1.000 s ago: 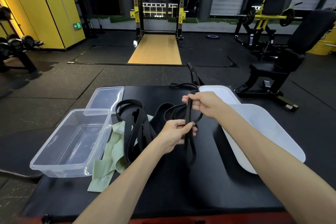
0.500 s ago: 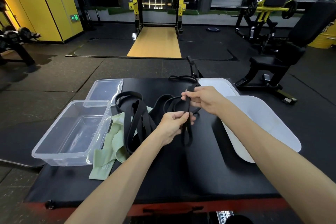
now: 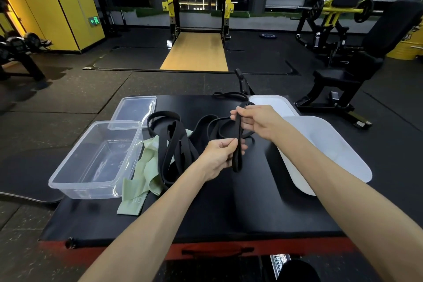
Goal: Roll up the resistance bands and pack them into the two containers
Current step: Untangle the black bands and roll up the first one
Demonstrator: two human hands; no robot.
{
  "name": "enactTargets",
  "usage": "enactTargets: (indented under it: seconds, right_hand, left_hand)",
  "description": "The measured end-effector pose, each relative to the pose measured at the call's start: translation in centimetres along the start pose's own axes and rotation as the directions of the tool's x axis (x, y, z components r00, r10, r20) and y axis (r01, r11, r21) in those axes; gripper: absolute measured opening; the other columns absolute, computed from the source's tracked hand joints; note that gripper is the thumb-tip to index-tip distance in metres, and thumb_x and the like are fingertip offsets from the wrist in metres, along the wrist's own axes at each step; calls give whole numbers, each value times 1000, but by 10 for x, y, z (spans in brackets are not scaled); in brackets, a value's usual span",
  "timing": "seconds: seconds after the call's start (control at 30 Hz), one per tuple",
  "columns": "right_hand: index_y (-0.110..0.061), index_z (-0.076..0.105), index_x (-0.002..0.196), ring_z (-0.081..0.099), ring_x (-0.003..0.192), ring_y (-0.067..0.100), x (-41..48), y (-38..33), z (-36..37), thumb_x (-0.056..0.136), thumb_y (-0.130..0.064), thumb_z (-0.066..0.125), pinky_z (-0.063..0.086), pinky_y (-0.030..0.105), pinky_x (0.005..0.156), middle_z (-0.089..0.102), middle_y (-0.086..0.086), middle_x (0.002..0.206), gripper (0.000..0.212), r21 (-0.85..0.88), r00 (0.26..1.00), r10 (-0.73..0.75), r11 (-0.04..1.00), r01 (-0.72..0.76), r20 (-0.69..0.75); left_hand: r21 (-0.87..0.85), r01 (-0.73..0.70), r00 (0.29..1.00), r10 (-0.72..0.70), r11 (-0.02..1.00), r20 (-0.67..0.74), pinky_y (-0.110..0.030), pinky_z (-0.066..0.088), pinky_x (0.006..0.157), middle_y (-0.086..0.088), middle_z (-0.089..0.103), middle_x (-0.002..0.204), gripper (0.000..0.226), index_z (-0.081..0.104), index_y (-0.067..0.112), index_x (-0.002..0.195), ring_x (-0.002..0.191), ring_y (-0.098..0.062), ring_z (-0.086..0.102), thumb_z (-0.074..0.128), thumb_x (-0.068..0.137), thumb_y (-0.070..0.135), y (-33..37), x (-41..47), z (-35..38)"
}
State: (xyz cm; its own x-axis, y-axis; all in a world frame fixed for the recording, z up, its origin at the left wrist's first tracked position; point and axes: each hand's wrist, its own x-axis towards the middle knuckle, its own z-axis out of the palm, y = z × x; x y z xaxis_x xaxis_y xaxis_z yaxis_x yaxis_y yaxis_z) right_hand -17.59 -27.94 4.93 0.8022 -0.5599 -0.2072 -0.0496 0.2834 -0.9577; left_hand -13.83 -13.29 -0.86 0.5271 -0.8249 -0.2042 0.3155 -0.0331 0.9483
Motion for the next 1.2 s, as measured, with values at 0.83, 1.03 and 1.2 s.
enactTargets:
  seconds: [0.83,1.03,1.2]
  right_hand:
    - [-10,65,82,56,74,17,-71,86,-16,90,-12,64,48,26,71,64,14,81,9,-465,1000,-7,885,-2,-17]
    - [-7,71,91,69,73,15,-104,123,-26,84,-30,70,54,31,72,71,8,79,25,-676,994,110,734,-66,23]
    - [-9,71,91,66,77,11,-114,138,-27,81,-29,74,50,28,75,73,5,80,23,-815,998,-63,580,12,-30]
  left_hand:
    - [-80,-6,974,-12,997,-224,-26,56,69,-7,73,86,17,63,7,109,77,-15,68,59,92,5,-58,-23,2]
    - [-111,54,963,-81,992,-258,-24,56,67,-10,67,94,18,60,0,108,82,-18,66,62,90,3,-75,-31,2]
    - [-15,50,958,-52,999,-281,-19,50,70,-4,68,86,11,66,8,98,76,-12,63,66,88,5,-80,-34,4]
